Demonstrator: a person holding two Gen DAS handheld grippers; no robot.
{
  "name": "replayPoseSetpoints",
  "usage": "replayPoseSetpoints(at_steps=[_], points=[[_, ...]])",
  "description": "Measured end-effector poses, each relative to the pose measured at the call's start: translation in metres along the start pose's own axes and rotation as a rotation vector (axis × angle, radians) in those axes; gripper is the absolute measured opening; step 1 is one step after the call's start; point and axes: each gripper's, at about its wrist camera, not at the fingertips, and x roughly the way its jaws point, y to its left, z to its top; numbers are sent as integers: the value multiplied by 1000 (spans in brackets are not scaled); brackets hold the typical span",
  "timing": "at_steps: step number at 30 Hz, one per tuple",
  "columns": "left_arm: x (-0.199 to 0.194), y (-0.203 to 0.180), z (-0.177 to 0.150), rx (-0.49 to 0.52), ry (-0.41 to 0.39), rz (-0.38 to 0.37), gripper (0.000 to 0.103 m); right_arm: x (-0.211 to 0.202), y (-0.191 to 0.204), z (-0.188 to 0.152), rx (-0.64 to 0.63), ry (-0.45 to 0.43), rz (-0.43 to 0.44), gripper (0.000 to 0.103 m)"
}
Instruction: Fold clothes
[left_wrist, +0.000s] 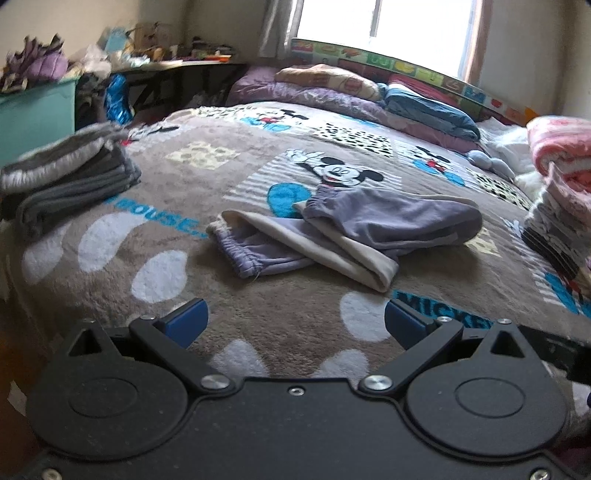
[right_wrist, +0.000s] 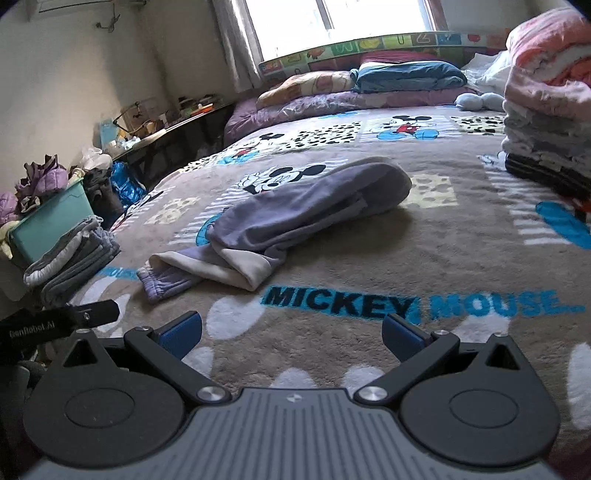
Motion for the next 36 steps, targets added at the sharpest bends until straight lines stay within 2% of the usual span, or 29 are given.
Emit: replayPoseSetpoints(at_steps=[6, 10, 13, 17, 20, 24, 29, 34, 35, 36], points=[[26, 15, -6, -21, -4, -3, 103, 25, -17, -13, 6, -21, 32, 103], [44, 24, -9, -63, 7, -35, 103, 41, -33, -19, 35, -26, 82, 103], [60, 27, -8, -70, 54, -50, 103, 51, -47, -20, 87, -33, 132, 103], [79, 32, -6, -95, 97, -52, 102, 60, -60, -14, 73, -44, 133, 103], [88, 31, -2, -114, 99, -92, 102, 68, -68, -11, 67, -41, 133, 103], [100, 26, 10, -146, 91, -142, 102, 77, -81, -15, 124, -41, 165, 103], [114, 19, 28, -172, 67, -191, 102, 92, -90, -22, 151, -8, 191, 103], [131, 9, 47, -176, 41, -227, 93, 94, -98, -22, 192, -28, 219, 103], [136, 6, 52, -171, 30, -231, 90, 95, -99, -22, 194, -30, 221, 103], [139, 4, 57, -173, 23, -241, 83, 95, -99, -22, 192, -32, 220, 103]])
